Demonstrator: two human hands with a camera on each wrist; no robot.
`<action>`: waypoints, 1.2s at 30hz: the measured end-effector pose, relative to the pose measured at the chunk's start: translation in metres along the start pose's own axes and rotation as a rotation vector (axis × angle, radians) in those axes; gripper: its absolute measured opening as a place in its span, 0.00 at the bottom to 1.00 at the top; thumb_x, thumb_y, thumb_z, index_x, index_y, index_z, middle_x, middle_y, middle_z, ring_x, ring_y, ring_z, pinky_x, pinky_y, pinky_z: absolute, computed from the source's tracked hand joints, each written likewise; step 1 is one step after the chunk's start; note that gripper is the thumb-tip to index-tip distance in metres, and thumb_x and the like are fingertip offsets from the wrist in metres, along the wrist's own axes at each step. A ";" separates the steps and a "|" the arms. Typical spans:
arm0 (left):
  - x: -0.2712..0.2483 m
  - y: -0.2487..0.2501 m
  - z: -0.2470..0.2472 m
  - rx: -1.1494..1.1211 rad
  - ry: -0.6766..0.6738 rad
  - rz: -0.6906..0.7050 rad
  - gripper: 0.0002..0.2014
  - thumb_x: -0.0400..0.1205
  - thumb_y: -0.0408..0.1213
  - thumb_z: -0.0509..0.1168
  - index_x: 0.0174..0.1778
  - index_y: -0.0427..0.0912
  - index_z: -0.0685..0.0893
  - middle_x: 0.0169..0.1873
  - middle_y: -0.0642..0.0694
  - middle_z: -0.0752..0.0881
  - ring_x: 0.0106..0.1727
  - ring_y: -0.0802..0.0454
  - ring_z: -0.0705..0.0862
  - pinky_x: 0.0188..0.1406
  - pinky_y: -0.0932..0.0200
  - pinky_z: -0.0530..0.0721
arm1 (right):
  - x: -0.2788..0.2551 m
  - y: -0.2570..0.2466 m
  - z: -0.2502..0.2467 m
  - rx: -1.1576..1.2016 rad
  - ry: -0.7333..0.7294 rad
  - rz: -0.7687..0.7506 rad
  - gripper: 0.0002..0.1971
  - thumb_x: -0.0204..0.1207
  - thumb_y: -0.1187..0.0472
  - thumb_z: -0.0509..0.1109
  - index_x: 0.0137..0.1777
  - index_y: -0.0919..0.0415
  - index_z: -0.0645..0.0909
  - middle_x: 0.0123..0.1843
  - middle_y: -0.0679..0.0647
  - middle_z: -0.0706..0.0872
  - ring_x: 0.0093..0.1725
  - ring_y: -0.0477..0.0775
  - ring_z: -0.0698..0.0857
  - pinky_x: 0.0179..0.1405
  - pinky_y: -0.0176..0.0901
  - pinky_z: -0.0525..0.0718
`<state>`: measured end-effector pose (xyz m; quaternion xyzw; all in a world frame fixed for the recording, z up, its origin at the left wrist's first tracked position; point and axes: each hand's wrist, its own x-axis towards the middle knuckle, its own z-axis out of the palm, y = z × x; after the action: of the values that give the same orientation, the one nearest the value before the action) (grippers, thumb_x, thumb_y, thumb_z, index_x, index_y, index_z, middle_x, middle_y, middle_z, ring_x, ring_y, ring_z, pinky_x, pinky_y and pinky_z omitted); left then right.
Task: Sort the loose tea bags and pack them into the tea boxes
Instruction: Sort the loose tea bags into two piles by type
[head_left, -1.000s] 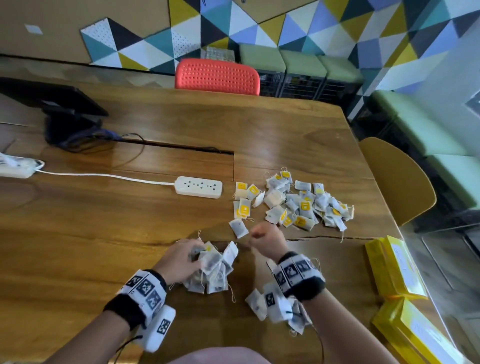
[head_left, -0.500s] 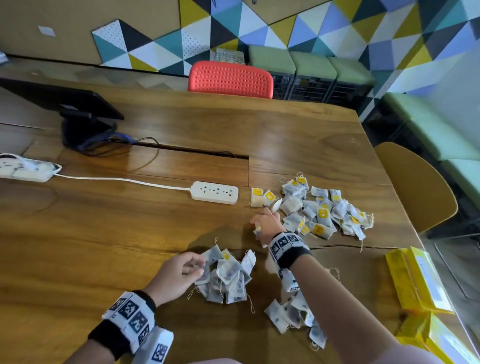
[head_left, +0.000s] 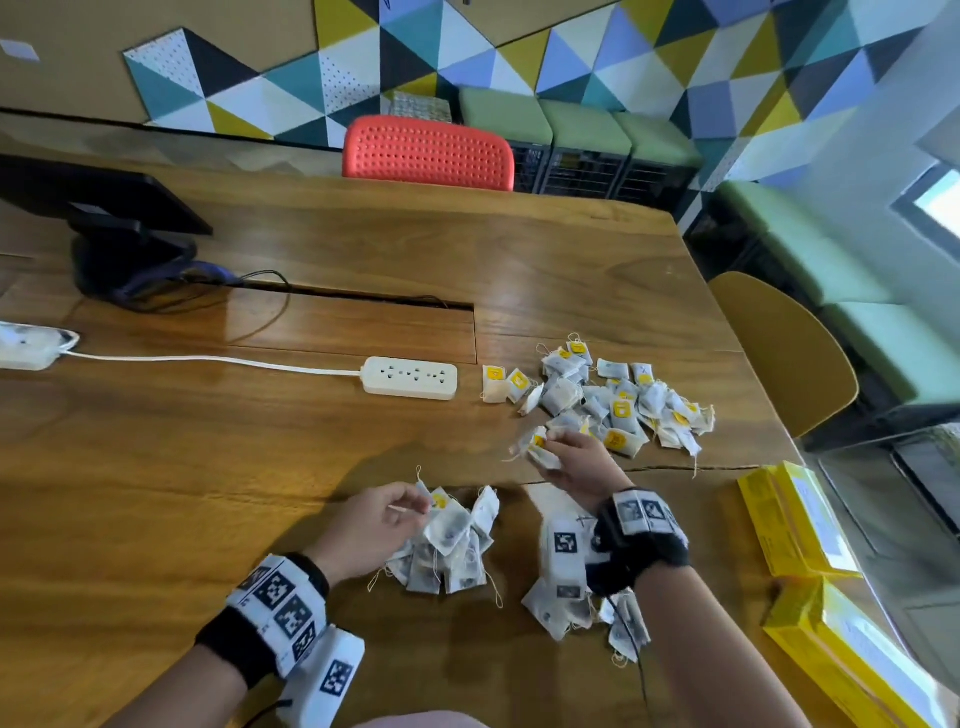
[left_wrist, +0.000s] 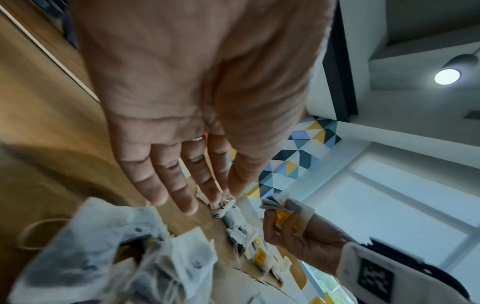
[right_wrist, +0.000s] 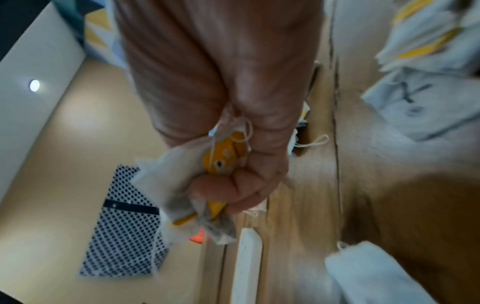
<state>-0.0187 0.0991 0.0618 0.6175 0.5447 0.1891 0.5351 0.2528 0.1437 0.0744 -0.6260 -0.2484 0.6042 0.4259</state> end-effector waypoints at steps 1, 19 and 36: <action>0.001 0.005 0.002 0.007 -0.007 0.024 0.08 0.82 0.36 0.67 0.56 0.47 0.84 0.52 0.57 0.87 0.46 0.70 0.85 0.40 0.69 0.84 | -0.013 0.001 0.000 0.104 -0.047 0.038 0.11 0.79 0.72 0.67 0.38 0.60 0.74 0.38 0.58 0.86 0.39 0.52 0.88 0.27 0.33 0.82; 0.005 0.042 0.036 0.064 -0.080 0.341 0.12 0.73 0.36 0.78 0.51 0.45 0.90 0.43 0.56 0.89 0.45 0.65 0.87 0.40 0.77 0.80 | -0.099 0.051 0.016 0.207 -0.190 0.187 0.11 0.84 0.55 0.60 0.53 0.59 0.82 0.52 0.62 0.88 0.46 0.58 0.84 0.36 0.41 0.79; 0.000 0.038 0.035 0.046 -0.173 0.263 0.11 0.76 0.35 0.75 0.53 0.50 0.87 0.50 0.54 0.89 0.49 0.58 0.88 0.52 0.61 0.85 | -0.118 0.050 0.004 0.386 -0.251 0.268 0.08 0.77 0.65 0.60 0.46 0.65 0.80 0.39 0.59 0.86 0.31 0.51 0.81 0.21 0.32 0.71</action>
<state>0.0273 0.0897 0.0821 0.7096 0.4150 0.1911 0.5365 0.2212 0.0217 0.0974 -0.4807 -0.0943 0.7642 0.4195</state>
